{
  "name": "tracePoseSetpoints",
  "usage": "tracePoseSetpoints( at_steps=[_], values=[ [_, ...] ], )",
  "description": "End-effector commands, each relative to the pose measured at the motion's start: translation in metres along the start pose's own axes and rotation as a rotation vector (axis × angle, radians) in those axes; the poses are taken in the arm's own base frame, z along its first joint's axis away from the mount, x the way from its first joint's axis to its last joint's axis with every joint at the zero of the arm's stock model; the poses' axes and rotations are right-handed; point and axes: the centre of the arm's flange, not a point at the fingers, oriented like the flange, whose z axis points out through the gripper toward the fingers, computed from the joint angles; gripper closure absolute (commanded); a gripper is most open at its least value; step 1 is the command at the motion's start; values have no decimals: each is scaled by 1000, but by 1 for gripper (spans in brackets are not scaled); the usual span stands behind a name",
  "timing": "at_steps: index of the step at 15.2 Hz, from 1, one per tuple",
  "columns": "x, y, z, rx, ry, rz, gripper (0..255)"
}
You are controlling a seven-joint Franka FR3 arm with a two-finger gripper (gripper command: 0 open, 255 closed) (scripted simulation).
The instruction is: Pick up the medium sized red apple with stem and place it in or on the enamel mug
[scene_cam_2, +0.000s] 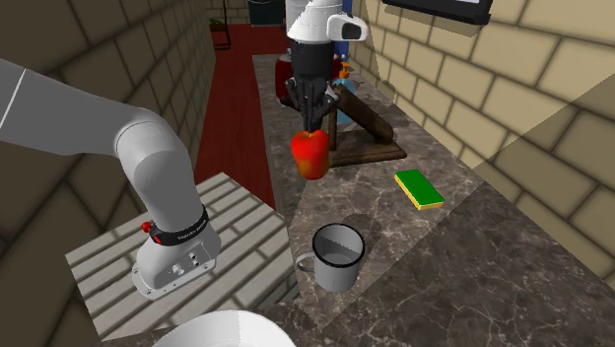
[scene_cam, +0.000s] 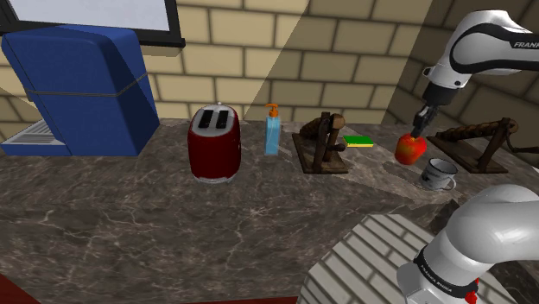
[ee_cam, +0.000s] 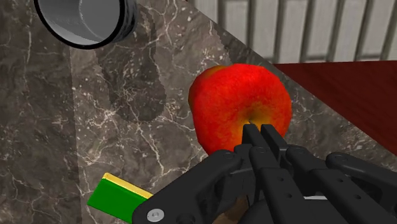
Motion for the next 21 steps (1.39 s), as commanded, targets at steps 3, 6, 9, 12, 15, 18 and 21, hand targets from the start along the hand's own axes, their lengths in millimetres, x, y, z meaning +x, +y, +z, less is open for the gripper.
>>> tracePoseSetpoints(
  at_steps=[3, 6, 9, 12, 15, 18, 21],
  values=[
    [1, -1, -21, 0, 0, 0, 255],
    [1, -2, -37, 0, 0, 0, 255],
    [1, -3, -50, 0, 0, 0, 255],
    [-19, 28, -66, 0, 0, 0, 255],
    [-39, 58, -81, 0, 0, 0, 255],
    [-60, 88, -97, 0, 0, 0, 255],
    [-80, 118, -113, 0, 0, 0, 255]
  ],
)
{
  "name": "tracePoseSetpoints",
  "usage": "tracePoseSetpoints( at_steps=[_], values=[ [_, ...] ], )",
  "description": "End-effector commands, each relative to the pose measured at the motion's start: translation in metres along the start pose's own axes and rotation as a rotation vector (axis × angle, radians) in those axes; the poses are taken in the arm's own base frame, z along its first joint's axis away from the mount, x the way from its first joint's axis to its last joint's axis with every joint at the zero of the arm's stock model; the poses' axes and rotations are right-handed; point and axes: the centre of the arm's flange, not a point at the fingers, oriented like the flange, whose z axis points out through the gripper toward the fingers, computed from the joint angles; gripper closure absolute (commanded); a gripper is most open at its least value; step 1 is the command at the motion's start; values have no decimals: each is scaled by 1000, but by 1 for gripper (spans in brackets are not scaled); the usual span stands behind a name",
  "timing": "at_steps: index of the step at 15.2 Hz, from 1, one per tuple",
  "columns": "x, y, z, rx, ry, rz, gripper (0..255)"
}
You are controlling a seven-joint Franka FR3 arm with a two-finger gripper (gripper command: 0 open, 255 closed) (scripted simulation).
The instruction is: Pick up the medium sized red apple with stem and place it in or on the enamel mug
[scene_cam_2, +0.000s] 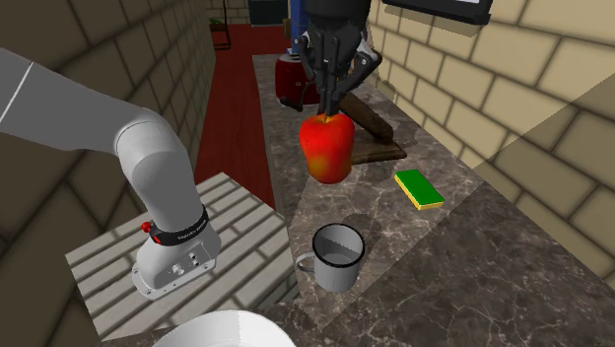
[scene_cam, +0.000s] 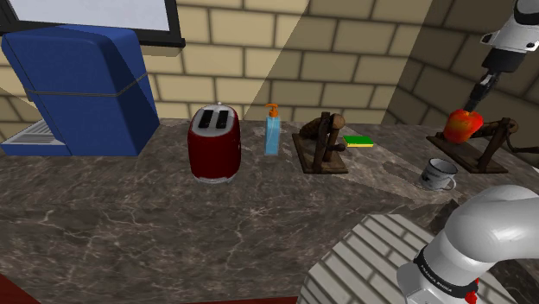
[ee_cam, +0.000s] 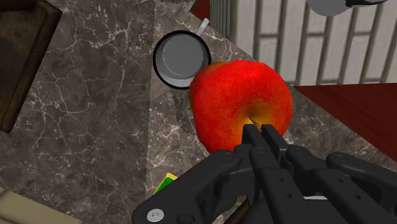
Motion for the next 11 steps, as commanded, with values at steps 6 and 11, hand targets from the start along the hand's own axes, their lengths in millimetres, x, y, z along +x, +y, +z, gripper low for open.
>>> tracePoseSetpoints(
  at_steps=[6, 11],
  values=[
    [-34, 49, -15, 0, -1, -1, 255],
    [-34, 50, 11, 0, -1, -1, 255]
  ],
)
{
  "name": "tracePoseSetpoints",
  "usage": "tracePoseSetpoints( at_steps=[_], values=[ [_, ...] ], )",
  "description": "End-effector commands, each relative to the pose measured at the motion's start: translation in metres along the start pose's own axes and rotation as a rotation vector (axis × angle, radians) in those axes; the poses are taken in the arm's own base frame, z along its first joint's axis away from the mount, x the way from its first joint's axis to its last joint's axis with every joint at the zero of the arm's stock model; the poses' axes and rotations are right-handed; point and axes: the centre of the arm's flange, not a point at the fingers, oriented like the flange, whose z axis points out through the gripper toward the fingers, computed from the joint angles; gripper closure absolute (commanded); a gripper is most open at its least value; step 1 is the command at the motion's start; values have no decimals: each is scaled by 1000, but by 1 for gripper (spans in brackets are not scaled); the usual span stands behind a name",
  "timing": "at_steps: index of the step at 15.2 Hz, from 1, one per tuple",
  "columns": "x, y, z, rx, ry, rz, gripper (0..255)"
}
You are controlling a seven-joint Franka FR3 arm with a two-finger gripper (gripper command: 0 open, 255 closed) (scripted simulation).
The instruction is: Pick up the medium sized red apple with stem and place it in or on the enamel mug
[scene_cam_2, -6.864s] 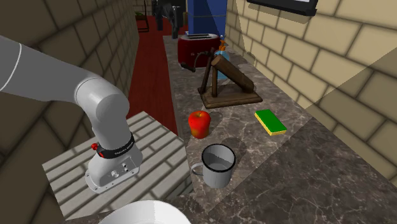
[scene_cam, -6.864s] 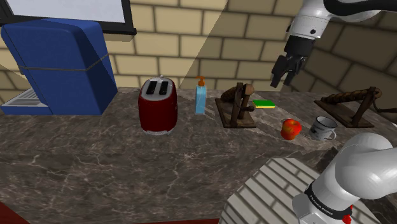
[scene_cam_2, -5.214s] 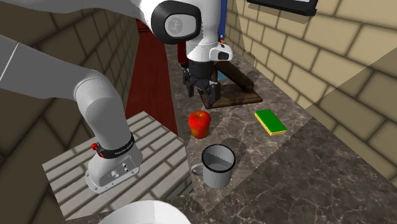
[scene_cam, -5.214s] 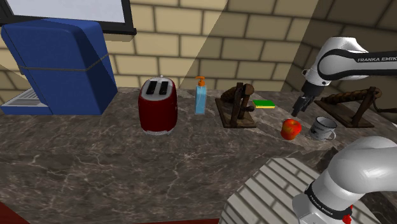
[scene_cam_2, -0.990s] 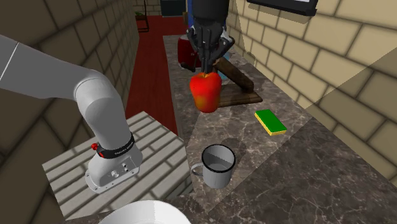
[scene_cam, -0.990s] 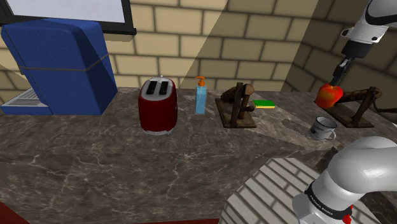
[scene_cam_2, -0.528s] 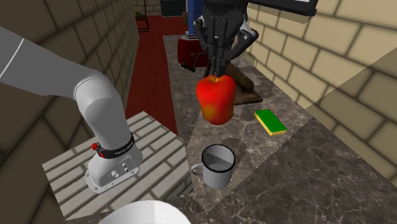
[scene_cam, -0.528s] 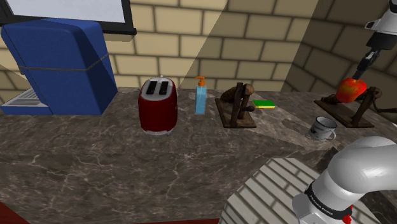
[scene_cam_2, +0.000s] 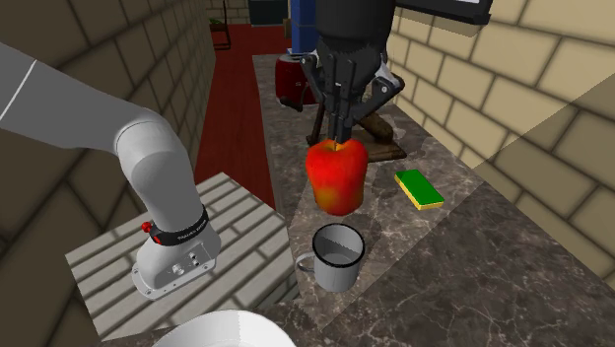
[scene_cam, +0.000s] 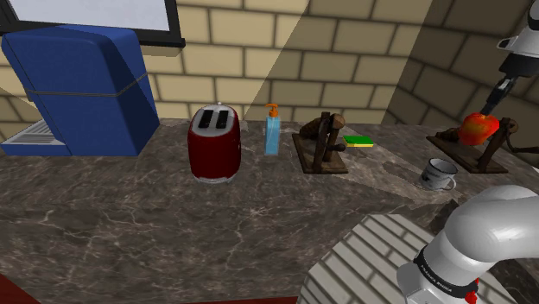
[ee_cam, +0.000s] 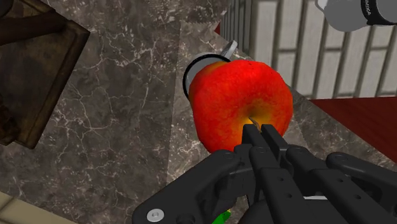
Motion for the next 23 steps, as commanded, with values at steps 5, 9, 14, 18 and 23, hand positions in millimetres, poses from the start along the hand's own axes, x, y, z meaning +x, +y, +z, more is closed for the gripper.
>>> tracePoseSetpoints(
  at_steps=[5, 9, 14, 18, 23],
  values=[
    [0, 1, 32, 0, 0, 0, 255],
    [0, 2, 53, 0, 0, 0, 255],
    [-1, 3, 79, 0, 0, 0, 255],
    [-1, 4, 100, 0, 0, 0, 255],
    [-1, 4, 112, 0, 0, 0, 255]
  ],
)
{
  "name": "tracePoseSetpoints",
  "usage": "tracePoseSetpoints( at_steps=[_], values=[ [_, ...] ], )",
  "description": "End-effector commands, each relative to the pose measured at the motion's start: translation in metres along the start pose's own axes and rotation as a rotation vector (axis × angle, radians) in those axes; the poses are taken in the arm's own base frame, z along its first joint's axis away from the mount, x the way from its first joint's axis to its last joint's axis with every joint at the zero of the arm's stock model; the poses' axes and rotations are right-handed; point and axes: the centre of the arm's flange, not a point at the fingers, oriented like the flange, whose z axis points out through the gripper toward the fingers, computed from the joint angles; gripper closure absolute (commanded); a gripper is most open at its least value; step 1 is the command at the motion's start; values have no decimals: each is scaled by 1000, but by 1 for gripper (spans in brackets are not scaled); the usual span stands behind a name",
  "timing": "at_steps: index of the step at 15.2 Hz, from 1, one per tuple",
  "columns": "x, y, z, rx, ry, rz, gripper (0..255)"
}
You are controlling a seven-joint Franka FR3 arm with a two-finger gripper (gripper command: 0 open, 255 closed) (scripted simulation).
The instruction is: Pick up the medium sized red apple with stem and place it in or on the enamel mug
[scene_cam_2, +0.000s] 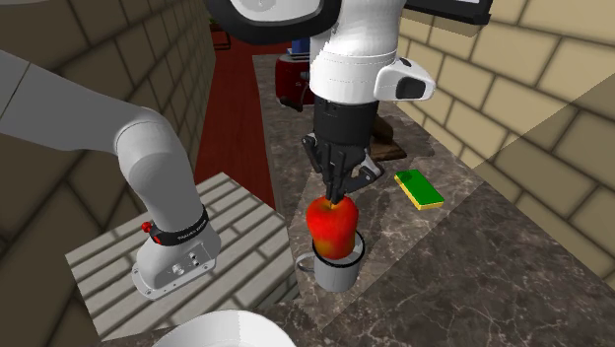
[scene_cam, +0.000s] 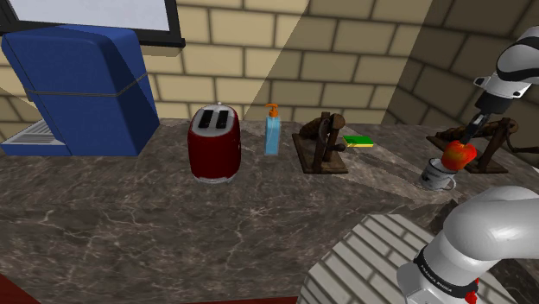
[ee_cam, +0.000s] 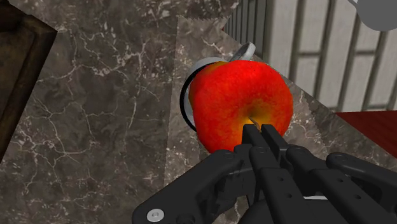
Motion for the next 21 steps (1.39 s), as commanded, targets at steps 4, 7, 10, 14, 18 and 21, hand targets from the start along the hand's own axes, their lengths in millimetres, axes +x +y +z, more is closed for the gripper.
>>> tracePoseSetpoints(
  at_steps=[4, 7, 10, 14, 18, 21],
  values=[
    [0, 0, 1, 0, 0, 0, 255],
    [-1, 0, 1, 0, 0, 0, 0],
    [0, 0, 1, 0, 0, 0, 0],
    [0, 0, -49, 0, 0, 0, 0],
    [0, 0, -49, 0, 0, 0, 0],
    [0, 0, -49, 0, 0, 0, 0]
  ],
)
